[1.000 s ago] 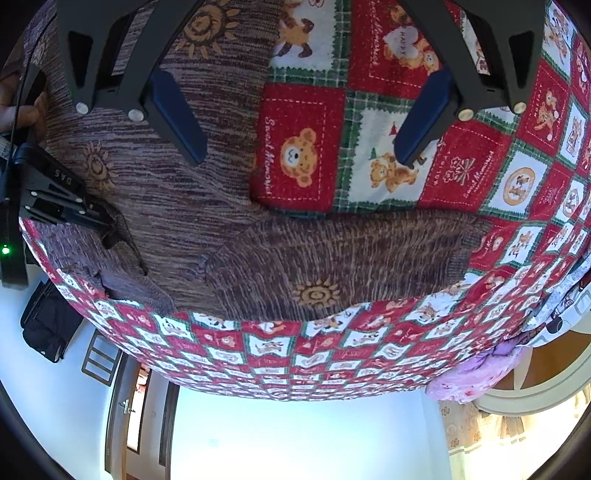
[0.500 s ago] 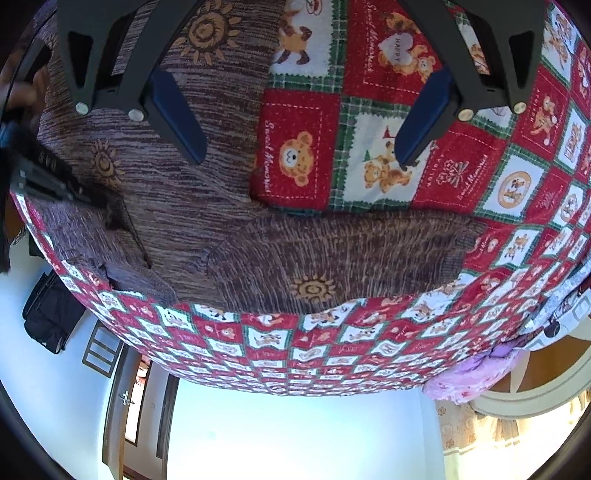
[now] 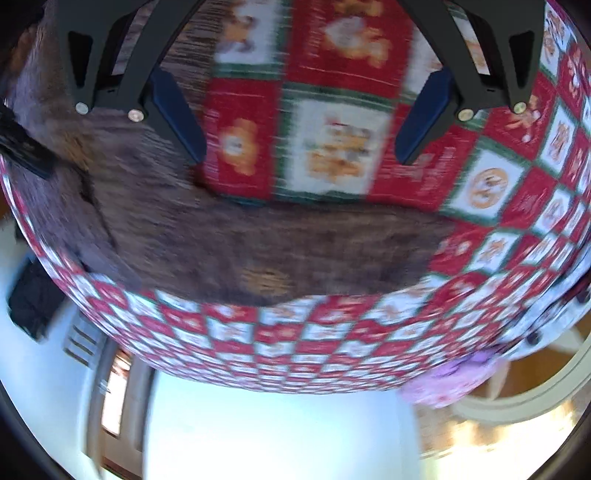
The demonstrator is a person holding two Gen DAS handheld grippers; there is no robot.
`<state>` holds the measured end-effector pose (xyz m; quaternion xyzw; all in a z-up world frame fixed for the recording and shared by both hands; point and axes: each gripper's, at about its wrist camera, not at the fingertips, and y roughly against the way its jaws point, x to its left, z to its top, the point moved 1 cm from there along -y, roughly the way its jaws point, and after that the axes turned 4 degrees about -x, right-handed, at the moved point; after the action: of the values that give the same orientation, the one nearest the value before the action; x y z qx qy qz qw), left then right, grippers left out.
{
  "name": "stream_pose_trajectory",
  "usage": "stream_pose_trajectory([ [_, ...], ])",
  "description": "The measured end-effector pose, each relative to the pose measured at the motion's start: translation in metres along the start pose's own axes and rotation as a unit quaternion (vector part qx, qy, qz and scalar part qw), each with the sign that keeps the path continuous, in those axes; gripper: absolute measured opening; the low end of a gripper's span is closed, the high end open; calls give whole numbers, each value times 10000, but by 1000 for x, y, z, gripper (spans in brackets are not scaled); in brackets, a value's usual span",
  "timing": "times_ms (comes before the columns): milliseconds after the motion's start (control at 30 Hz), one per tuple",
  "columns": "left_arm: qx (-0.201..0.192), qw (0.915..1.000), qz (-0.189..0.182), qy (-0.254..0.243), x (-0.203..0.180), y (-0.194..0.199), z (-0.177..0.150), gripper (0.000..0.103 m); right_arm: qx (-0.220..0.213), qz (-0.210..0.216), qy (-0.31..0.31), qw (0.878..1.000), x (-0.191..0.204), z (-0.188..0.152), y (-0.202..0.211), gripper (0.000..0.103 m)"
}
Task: Fold small clothes
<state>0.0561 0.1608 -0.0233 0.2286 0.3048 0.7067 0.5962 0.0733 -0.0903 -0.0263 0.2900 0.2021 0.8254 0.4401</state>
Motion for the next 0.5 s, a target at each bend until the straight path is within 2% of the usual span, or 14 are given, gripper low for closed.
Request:
stream_pose_trajectory([
  [100,-137,9976,277,620,41,-2,8,103,-369,-149,-79,9992,9,2,20,41],
  [200,-236,9909,411,1258,84,-7,20,101,-623,-246,80,9977,26,-1,33,41],
  [300,-198,9817,142,1886,114,-19,30,87,-766,-167,116,9969,41,-2,42,41],
  [367,-55,9753,-93,2206,123,-32,34,72,-797,-153,129,9966,49,-4,45,41],
  [433,97,9715,-304,2350,122,-44,34,64,-799,-128,177,9966,56,-6,47,41],
  [500,210,9708,-352,2365,114,-55,33,64,-781,-113,195,9967,60,-8,46,41],
])
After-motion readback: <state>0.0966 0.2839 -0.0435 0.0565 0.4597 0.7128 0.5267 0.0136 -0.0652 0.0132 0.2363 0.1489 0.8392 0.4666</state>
